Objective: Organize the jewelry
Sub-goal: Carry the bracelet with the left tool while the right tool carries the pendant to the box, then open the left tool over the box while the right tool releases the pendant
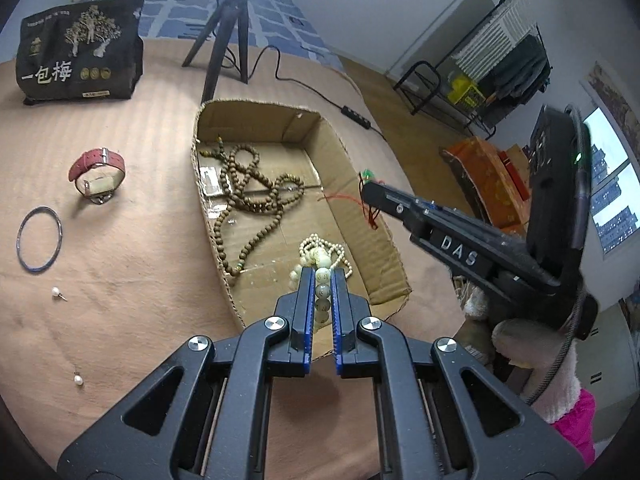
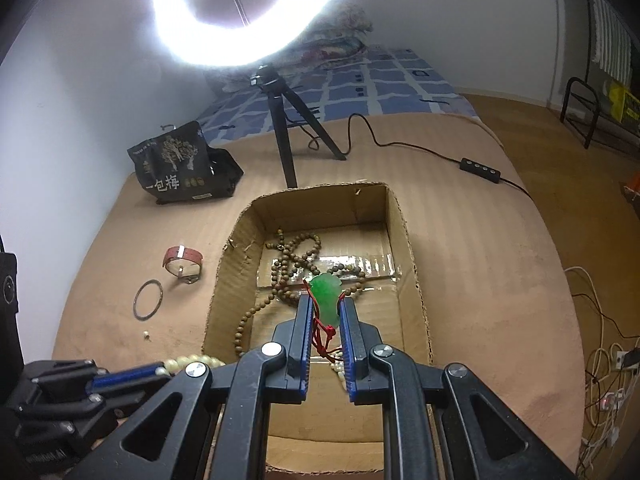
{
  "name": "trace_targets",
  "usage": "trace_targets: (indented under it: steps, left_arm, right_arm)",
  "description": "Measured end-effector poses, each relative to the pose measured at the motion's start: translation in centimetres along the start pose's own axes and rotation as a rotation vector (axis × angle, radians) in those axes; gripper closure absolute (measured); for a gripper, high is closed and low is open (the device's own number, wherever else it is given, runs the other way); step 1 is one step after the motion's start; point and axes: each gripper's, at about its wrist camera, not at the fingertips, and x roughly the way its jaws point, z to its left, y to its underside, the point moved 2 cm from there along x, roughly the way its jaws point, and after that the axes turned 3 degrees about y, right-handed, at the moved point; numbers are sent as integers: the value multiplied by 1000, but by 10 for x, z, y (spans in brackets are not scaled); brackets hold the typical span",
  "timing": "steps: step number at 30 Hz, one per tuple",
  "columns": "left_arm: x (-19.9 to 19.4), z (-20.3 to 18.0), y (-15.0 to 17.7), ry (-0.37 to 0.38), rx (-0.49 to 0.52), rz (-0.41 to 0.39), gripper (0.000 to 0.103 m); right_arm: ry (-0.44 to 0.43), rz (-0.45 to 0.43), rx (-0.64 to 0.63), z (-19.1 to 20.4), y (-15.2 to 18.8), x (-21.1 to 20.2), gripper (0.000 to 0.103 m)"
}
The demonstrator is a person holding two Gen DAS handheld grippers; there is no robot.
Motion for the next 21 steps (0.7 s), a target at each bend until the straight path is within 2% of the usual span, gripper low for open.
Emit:
trace_targets:
  steps: [4,5,6,7,8,9,11,13,18,21]
  left_arm:
    - [7,0,1,-10,-1,25,98]
    - [8,1,1,-14,-2,32,97]
    - [9,2,1,-17,-1,37,92]
    - [8,2,2,-23,0,37,82]
    - [8,2,2,-29,2,32,78]
    - [7,2,3,-36,6,29,78]
    - [6,2,5,-43,18,32,78]
    - [6,2,6,-51,25,32,78]
    - [4,4,8,-62,28,35,78]
    - [2,7,9,-71,27,37,78]
  right_arm:
    - [-1,1,0,0,-1,0,91]
    - [4,2,0,0,0,0,85]
    - [6,2,-1,0,-1,0,80]
    - [10,2,-2,0,0,0,74]
    - [20,3,-1,0,0,0,72]
    - [25,5,0,-1,0,0,70]
    - [36,1,7,-2,1,-2,57]
    - [48,-4,12,-4,1,-3,52]
    - [54,-12,33,-8,0,-7,48]
    - [59,-18,37,-8,-1,-9,39]
